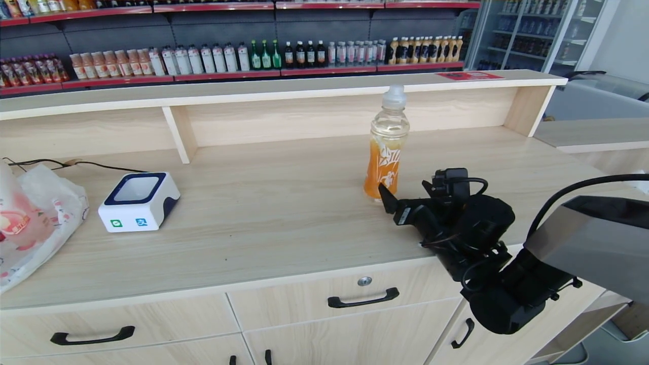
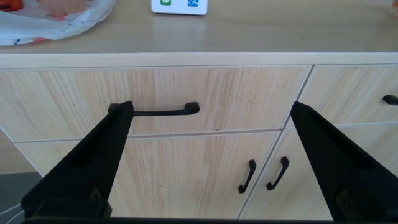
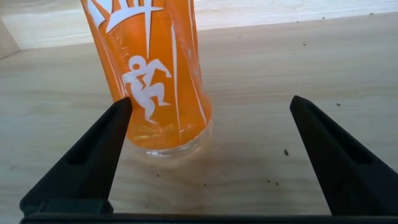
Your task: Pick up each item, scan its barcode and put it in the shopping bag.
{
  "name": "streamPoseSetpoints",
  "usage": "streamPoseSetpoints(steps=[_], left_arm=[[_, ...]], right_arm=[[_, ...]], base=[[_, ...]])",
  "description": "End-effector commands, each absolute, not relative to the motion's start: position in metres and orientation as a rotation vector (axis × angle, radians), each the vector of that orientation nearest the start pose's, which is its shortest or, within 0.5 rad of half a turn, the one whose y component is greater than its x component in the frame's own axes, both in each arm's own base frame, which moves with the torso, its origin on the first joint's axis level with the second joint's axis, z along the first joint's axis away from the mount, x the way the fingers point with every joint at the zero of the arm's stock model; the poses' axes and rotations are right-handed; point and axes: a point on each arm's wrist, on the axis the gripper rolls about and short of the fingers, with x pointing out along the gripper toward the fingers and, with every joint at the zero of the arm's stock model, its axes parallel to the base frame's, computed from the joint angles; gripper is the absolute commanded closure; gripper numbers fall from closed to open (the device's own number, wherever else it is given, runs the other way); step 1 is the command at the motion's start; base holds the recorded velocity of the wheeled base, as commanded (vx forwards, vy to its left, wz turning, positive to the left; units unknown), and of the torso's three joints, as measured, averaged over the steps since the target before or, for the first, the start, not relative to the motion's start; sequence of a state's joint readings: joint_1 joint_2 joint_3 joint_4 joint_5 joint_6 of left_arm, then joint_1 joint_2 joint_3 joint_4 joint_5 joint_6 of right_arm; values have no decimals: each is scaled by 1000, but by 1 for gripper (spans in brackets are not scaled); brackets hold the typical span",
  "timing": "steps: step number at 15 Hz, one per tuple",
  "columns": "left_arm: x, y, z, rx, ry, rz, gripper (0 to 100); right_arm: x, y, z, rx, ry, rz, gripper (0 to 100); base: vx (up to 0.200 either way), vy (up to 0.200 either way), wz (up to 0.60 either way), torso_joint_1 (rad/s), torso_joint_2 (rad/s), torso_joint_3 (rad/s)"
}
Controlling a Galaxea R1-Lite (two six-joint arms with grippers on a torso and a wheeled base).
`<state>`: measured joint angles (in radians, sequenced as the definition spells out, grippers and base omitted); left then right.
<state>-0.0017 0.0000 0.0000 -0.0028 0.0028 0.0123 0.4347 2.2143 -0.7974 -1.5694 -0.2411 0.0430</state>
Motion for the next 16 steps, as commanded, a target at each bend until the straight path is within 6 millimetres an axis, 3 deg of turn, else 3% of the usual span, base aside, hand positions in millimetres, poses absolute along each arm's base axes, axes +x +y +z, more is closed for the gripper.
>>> streamPoseSetpoints(steps=[1, 10, 14, 16], left_arm=[[-23, 0, 76, 12, -3, 2, 0], [-23, 0, 76, 12, -3, 2, 0], [-23, 0, 76, 12, -2, 2, 0], [-23, 0, 76, 12, -2, 0, 0]], right_arm=[[352, 151, 91, 90, -133, 181, 0], [355, 139, 90, 87, -127, 148, 0], [341, 168, 100, 102, -150, 233, 0], [344, 170, 94, 99, -142, 234, 0]], base=[[0, 0, 0, 0, 0, 0], [0, 0, 0, 0, 0, 0], [0, 0, 0, 0, 0, 0], [0, 0, 0, 0, 0, 0]])
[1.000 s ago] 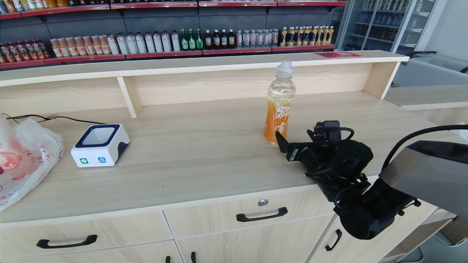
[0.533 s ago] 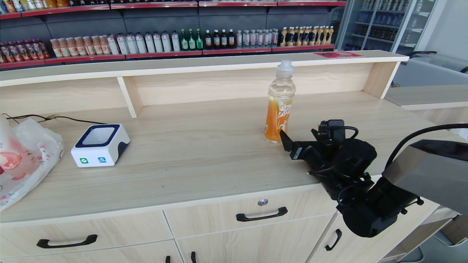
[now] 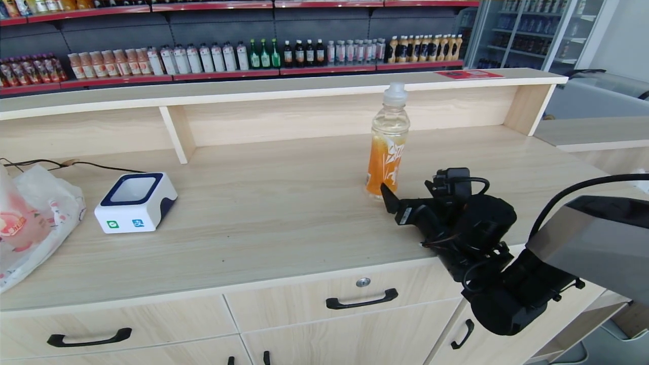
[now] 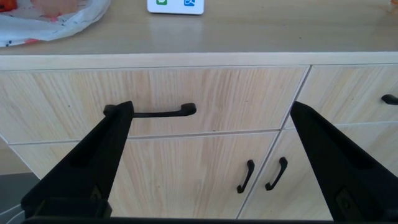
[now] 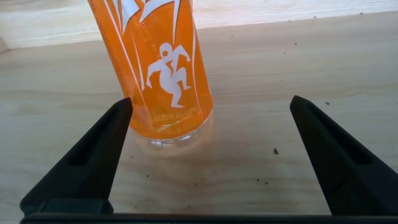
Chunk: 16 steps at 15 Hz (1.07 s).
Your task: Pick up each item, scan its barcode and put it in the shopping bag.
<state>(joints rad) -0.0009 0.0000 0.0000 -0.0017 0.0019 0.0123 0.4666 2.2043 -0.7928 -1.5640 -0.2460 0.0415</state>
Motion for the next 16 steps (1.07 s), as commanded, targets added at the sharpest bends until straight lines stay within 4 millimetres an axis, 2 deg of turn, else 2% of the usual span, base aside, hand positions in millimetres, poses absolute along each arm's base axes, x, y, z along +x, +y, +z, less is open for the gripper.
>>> streamPoseSetpoints(steps=[1, 8, 16], left_arm=[[-23, 0, 76, 11, -2, 2, 0], [-23, 0, 76, 12, -2, 2, 0], [-23, 0, 76, 21, -2, 2, 0]], right_arm=[[345, 171, 94, 100, -143, 234, 0], [343, 198, 84, 108, -138, 298, 0], [353, 184, 81, 120, -134, 225, 0]], base=[[0, 0, 0, 0, 0, 0], [0, 0, 0, 0, 0, 0], [0, 0, 0, 0, 0, 0]])
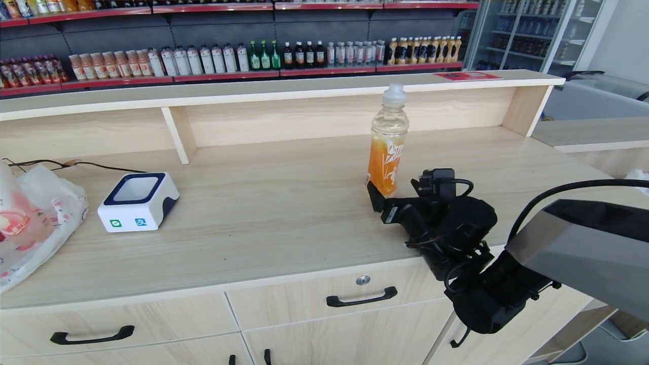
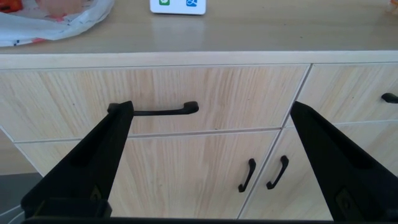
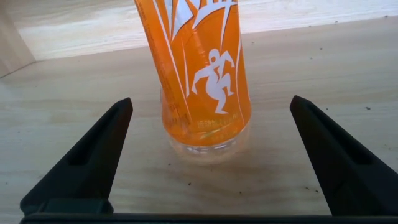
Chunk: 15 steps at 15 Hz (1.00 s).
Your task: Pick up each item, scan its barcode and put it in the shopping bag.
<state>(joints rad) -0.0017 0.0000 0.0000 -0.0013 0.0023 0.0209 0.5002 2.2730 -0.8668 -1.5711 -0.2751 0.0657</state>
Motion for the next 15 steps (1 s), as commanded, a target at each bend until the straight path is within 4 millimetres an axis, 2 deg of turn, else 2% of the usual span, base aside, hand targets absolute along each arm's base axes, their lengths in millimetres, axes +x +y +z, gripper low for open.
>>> streamPoseSetpoints(steps=[1, 15], left_arm=[[-23, 0, 76, 23, -2, 2, 0], [-23, 0, 76, 34, -2, 2, 0]], right_arm=[[353, 184, 81, 127, -133, 212, 0], [341, 176, 95, 130, -141, 199, 0]], base=[[0, 0, 0, 0, 0, 0], [0, 0, 0, 0, 0, 0]])
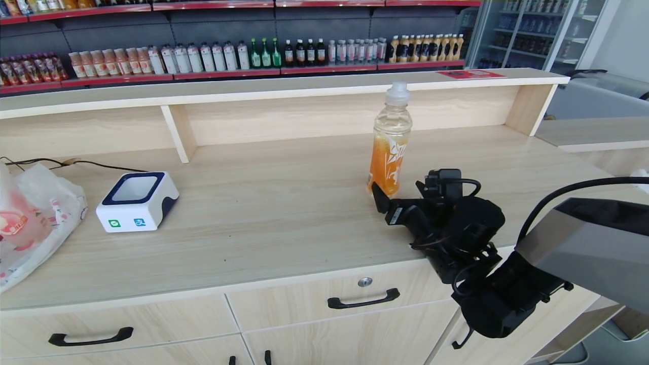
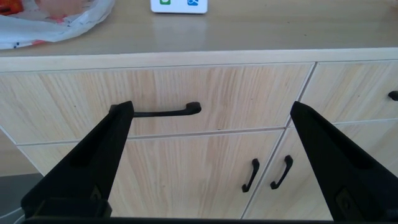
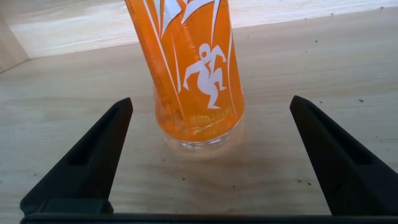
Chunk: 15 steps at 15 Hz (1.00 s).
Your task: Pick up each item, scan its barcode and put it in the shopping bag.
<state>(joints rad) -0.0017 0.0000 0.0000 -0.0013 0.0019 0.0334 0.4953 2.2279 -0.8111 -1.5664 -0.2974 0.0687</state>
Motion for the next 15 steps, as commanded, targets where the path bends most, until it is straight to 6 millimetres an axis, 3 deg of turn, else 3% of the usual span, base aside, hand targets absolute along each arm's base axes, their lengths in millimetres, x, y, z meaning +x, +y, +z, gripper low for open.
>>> streamPoseSetpoints(steps=[1, 9, 15], left_arm=[[-23, 0, 76, 34, -2, 0, 0], [-23, 0, 76, 35, -3, 0, 0], [-23, 0, 76, 38, -3, 0, 0]], right_arm=[[340, 175, 95, 130, -139, 199, 0], [334, 172, 110, 74, -176, 202, 0], [344, 171, 132, -15, -282, 300, 0]], base=[[0, 0, 0, 0, 0, 0], [0, 0, 0, 0, 0, 0], [0, 0, 0, 0, 0, 0]])
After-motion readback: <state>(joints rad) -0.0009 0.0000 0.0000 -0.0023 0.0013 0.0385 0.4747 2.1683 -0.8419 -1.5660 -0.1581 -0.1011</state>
